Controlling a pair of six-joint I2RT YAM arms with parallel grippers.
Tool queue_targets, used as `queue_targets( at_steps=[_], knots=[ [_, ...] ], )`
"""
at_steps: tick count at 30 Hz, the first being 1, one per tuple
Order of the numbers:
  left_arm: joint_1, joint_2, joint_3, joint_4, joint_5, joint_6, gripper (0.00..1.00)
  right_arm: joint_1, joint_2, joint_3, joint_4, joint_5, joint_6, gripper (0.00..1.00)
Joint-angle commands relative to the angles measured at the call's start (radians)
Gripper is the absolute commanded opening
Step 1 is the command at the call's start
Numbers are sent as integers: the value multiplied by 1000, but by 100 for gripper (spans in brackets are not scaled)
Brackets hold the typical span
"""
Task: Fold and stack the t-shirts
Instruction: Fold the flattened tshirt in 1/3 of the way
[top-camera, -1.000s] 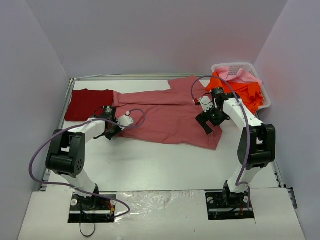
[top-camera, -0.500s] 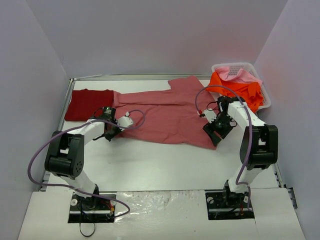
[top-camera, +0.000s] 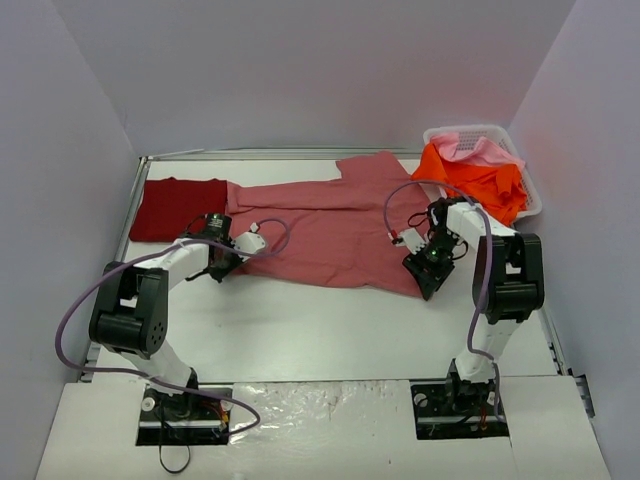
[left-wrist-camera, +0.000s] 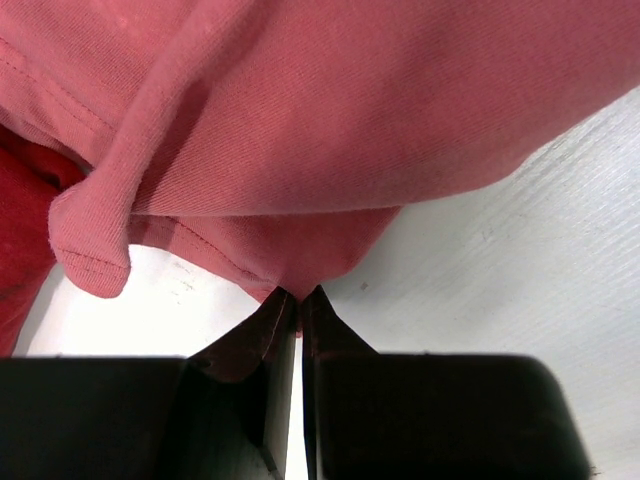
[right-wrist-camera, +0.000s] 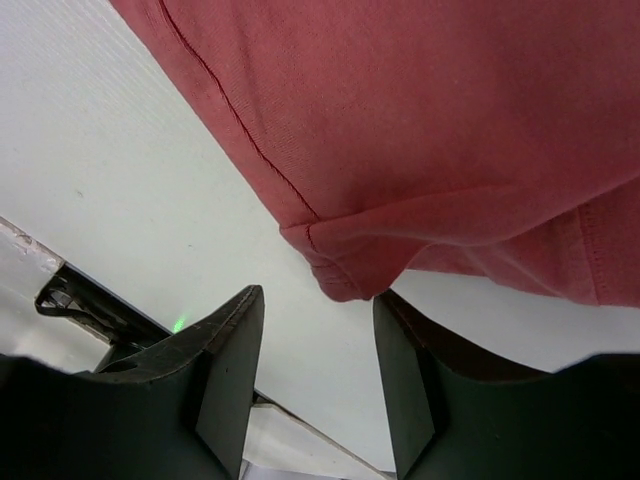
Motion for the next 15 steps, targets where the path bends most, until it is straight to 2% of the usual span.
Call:
queue_targets(
  at_steps=[1,4,6,7,8,10,11,15],
  knots=[
    [3,-42,1,-9,18,-16,2,-1,12,19,-66,-28,-27,44],
    [3,-36,5,-9,22,-24,2,-3,30,22,-62,-38,-30,43],
    [3,-33,8,-9,29,-33,2,-3,41,23,-57,-51,-30,39],
    [3,-34,8,-6,35,-38,2,-1,46,22,-54,-55,-31,35],
    [3,-34,8,-5,38,-41,2,-1,47,22,-53,-57,-31,20],
    [3,-33,10,-6,42,-44,2,-3,47,22,-51,-52,-31,10],
    [3,-34,11,-8,41,-43,2,-1,41,19,-51,-49,-30,0],
    [3,-54,5,-32,39,-15,2,-11,6,14,-62,-15,-27,0]
  ],
)
